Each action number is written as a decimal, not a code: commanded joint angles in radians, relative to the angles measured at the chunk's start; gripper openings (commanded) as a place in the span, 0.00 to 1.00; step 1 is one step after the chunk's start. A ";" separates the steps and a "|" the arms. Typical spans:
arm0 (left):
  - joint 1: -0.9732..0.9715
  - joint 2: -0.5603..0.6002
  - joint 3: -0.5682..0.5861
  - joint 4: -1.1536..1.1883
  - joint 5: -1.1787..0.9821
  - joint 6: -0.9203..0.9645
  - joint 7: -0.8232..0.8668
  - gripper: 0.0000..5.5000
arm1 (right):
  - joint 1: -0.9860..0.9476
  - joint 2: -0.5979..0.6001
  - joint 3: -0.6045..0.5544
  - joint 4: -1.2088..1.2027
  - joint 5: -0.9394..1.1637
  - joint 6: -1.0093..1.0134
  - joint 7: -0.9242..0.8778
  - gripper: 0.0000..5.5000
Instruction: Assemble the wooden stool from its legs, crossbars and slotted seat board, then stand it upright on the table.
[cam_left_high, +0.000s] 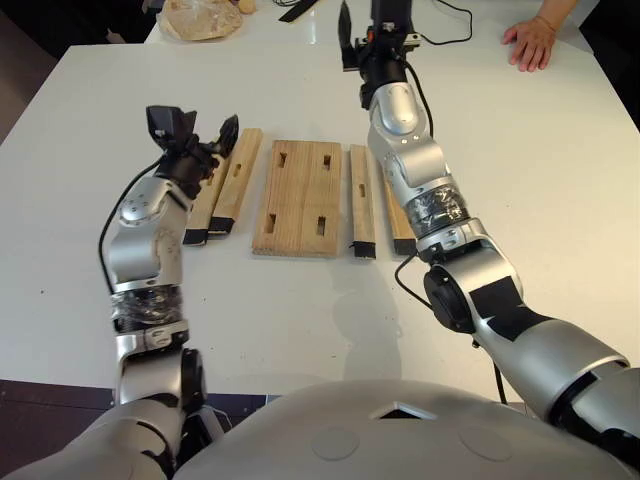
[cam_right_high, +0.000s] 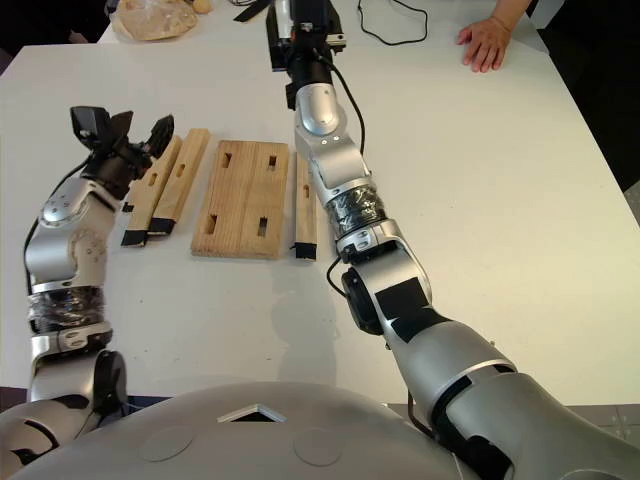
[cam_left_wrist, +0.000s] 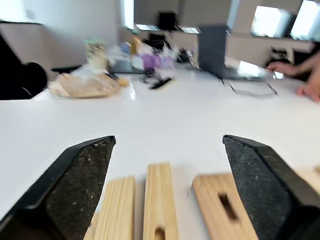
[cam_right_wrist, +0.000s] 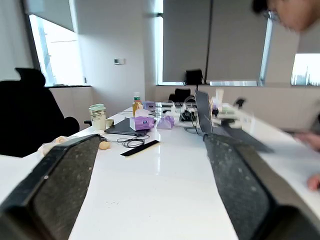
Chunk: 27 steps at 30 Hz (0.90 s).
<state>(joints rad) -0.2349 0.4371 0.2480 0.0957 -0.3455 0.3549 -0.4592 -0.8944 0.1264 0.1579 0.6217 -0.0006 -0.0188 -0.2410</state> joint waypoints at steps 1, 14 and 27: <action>-0.013 0.106 0.004 0.197 0.037 -0.068 -0.113 0.72 | 0.060 0.106 0.039 -0.029 -0.023 -0.006 0.008 0.69; -0.248 0.191 -0.030 0.823 0.166 -0.317 -0.179 0.72 | 0.042 0.118 0.103 0.020 -0.054 -0.079 0.016 0.69; -0.235 0.171 -0.050 0.897 0.185 -0.402 -0.260 0.72 | 0.024 0.115 0.104 0.058 -0.059 -0.115 0.014 0.69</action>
<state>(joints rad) -0.4920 0.6156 0.2038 1.0067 -0.1575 -0.0439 -0.7011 -0.8635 0.1257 0.2697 0.6739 -0.0563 -0.1211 -0.2235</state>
